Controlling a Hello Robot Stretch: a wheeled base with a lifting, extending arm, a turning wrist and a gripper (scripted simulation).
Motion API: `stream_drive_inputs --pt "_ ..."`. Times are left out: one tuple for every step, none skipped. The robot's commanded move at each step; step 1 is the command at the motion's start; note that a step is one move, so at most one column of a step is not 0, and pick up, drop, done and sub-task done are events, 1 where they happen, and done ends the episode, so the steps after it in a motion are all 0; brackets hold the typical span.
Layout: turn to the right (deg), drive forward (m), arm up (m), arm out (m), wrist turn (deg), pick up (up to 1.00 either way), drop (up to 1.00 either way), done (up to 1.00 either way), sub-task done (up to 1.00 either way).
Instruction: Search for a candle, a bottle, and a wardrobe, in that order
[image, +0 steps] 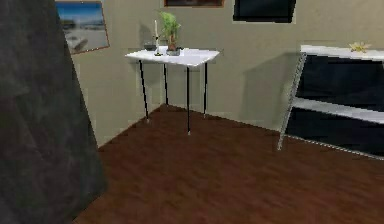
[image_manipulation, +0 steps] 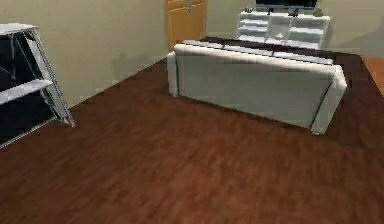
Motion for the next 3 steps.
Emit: stream_drive_inputs --pt "0.0 1.0 0.0 0.0 0.0 0.0 0.0 0.0 0.0" --pt "6.0 0.0 0.0 0.0 0.0 0.0 0.0 0.0 0.0" --pt "0.0 0.5 0.0 0.0 0.0 0.0 0.0 0.0 0.0"
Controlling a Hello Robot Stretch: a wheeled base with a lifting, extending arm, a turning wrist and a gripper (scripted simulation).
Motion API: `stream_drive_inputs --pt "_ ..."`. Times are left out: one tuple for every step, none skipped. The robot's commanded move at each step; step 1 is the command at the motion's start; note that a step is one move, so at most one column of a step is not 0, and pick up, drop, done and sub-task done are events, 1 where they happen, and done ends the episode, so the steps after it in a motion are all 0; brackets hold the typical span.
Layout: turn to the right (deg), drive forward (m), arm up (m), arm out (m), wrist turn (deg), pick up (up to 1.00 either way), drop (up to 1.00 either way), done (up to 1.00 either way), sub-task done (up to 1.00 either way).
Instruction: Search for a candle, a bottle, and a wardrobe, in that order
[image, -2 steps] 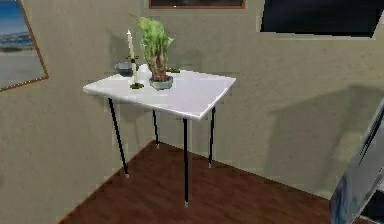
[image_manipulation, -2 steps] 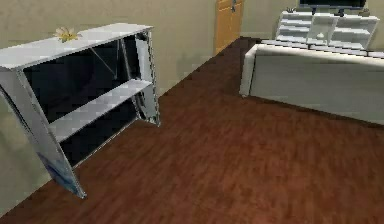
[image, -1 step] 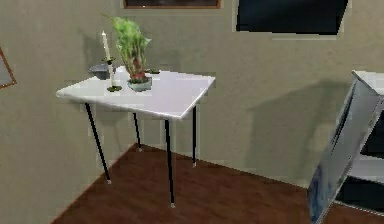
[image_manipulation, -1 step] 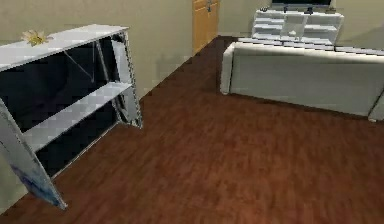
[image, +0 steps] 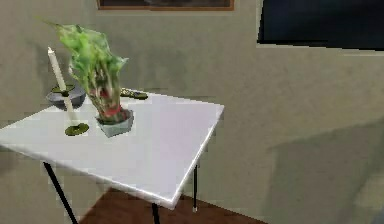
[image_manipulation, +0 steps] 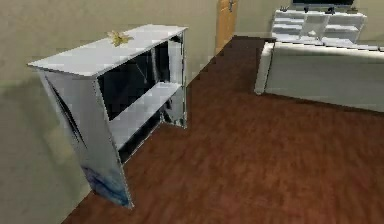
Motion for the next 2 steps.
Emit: stream_drive_inputs --pt "-30.0 0.0 0.0 0.0 0.0 0.0 0.0 0.0 0.0" --pt "0.0 0.0 0.0 0.0 0.0 0.0 0.0 0.0 1.0"
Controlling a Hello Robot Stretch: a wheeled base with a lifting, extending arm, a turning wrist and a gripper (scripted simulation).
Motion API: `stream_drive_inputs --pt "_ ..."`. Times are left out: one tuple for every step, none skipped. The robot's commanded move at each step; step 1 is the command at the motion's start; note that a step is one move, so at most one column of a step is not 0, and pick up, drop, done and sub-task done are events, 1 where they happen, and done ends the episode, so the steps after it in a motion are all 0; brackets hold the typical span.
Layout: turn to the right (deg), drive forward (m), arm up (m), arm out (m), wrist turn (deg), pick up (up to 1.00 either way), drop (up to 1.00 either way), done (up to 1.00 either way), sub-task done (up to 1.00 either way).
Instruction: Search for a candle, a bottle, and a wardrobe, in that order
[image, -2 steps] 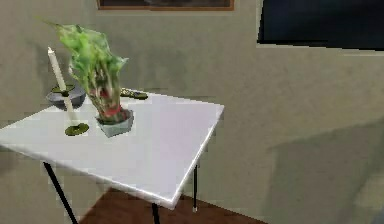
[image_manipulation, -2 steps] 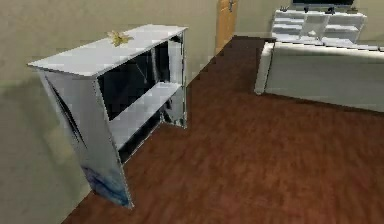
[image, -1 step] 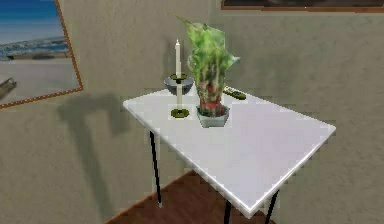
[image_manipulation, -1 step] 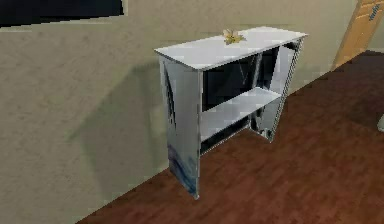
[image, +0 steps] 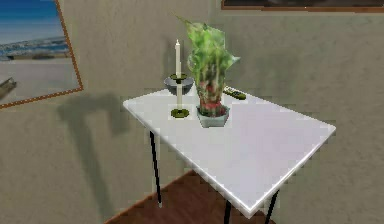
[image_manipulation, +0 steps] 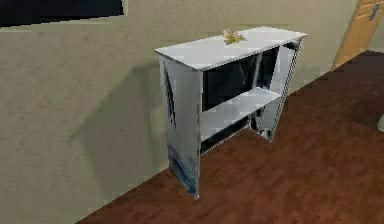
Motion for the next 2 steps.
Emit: stream_drive_inputs --pt "-45.0 0.0 0.0 0.0 0.0 0.0 0.0 0.0 0.0" --pt "-45.0 0.0 0.0 0.0 0.0 0.0 0.0 0.0 0.0"
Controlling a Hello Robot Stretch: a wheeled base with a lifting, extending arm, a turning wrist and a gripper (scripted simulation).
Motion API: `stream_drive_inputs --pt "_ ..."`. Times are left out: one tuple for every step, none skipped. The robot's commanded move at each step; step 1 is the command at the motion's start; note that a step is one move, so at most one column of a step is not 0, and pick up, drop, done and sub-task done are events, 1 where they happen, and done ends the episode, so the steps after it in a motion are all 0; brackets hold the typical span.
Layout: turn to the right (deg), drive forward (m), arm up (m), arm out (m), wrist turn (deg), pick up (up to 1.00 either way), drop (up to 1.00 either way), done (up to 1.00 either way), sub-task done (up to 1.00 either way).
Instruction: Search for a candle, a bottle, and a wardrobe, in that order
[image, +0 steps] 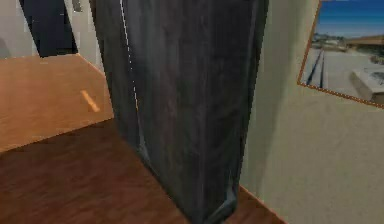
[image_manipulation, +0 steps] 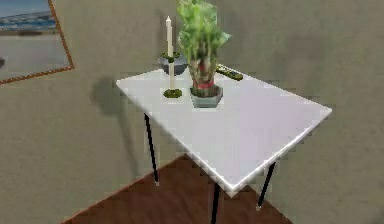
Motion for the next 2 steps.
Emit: stream_drive_inputs --pt "-45.0 0.0 0.0 0.0 0.0 0.0 0.0 0.0 0.0" --pt "-33.0 0.0 0.0 0.0 0.0 0.0 0.0 0.0 0.0"
